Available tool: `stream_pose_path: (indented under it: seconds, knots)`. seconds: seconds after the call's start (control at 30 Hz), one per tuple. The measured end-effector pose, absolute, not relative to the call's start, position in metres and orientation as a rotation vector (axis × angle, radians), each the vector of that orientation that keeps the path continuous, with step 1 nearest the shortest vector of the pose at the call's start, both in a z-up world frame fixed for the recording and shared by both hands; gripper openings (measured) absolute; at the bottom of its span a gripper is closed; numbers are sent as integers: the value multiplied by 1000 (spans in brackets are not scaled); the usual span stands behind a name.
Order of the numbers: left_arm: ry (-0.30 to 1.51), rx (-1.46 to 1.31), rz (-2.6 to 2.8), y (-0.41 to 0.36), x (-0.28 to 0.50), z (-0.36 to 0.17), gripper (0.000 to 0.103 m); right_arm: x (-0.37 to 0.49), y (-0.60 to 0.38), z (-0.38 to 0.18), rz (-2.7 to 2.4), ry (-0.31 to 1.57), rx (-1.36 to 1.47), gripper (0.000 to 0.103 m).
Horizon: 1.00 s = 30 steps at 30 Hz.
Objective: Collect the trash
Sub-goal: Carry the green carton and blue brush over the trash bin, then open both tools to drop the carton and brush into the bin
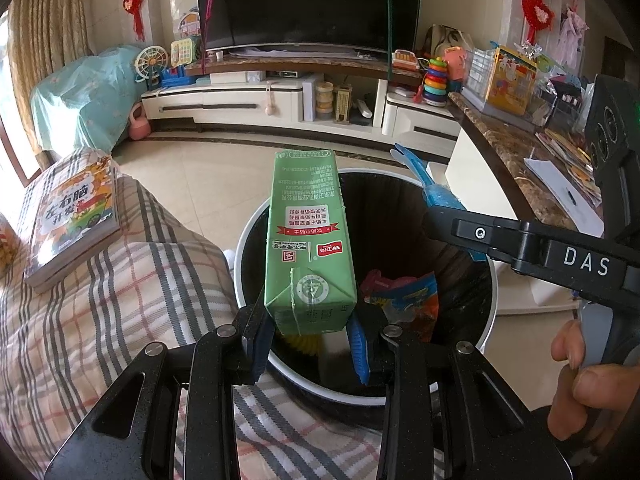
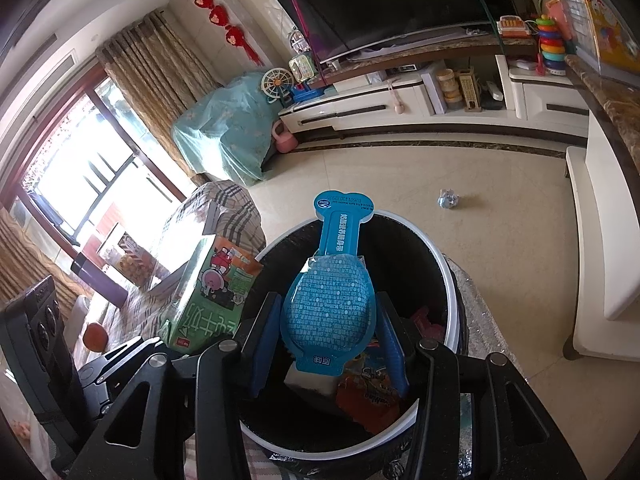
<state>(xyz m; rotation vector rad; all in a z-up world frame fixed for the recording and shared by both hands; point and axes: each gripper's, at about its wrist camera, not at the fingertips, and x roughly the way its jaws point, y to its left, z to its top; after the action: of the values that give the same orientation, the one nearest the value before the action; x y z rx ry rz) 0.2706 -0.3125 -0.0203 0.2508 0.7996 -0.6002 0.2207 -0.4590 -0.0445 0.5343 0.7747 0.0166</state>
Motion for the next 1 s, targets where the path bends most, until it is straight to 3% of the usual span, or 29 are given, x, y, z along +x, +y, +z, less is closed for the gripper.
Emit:
stream_pose_path:
  seconds: [1.0]
  knots:
    - [803,271,-597,-316,269,-24,31,223,-460,-47,14,790,547,48]
